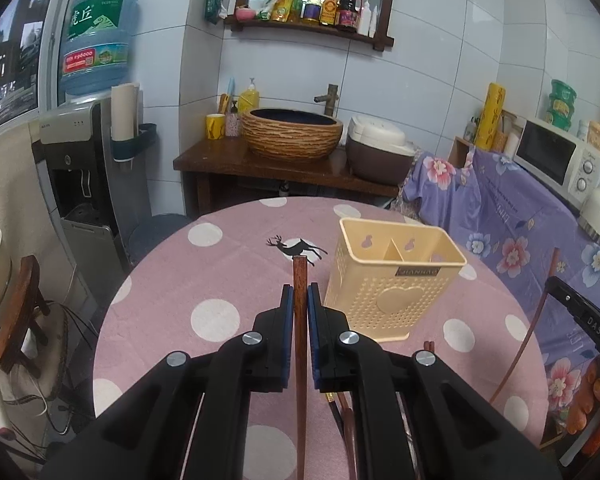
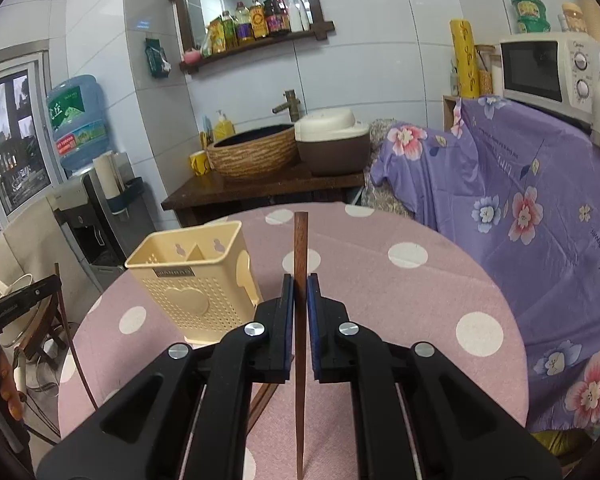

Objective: Organize utensils
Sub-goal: 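Lift both chopsticks into the beige holder and open both tools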

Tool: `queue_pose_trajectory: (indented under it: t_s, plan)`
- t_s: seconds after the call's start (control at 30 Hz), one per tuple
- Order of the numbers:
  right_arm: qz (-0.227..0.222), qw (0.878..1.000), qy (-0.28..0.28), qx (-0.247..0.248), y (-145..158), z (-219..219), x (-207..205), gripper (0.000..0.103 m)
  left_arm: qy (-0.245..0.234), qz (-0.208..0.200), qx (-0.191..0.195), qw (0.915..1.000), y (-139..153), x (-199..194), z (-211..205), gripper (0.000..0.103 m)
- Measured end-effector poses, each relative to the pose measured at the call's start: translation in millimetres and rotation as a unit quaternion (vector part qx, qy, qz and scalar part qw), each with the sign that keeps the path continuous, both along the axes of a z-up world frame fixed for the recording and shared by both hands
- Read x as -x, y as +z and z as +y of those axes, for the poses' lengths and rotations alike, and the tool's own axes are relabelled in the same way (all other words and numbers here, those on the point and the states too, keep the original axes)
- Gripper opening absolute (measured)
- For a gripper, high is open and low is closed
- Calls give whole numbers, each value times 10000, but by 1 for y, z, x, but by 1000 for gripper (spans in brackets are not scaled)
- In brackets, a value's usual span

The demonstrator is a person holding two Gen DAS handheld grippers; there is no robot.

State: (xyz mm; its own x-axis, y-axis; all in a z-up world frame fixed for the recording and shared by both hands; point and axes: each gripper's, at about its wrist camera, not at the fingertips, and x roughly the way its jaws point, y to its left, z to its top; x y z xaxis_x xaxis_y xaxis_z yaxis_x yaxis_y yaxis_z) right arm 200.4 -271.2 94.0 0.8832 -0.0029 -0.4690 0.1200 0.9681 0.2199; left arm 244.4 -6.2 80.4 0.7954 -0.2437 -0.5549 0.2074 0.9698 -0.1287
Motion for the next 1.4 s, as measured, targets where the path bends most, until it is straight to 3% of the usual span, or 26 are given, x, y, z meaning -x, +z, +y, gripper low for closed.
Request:
queue_pose_trajectory:
  t_s: [0.27,0.8,1.0,1.2,1.3,1.4]
  plan:
    - [-193,9996,-17,224,17,2,4,7,135,-303,33,9994,21,1,13,8]
    - [-230,9992,74,323,28,7,3,7,138,-394,149,9990,36,-2,18,8]
    - [-515,9970,129,558,79,15,-8,7,-15,-780,121,9969,95,-11,8,8]
    - [-1078,9930,183,458,157,27,-25,7,-72,-1243,533,9908,177,-26,-8,8]
    - [-1306,9907,173,334,185,36,-39,7,-39,-1405,547,9886,191,-33,-25,8]
    - [-1373,9900,176,262,185,48,-54,7,-53,-1363,523,9893,177,-45,-45,8]
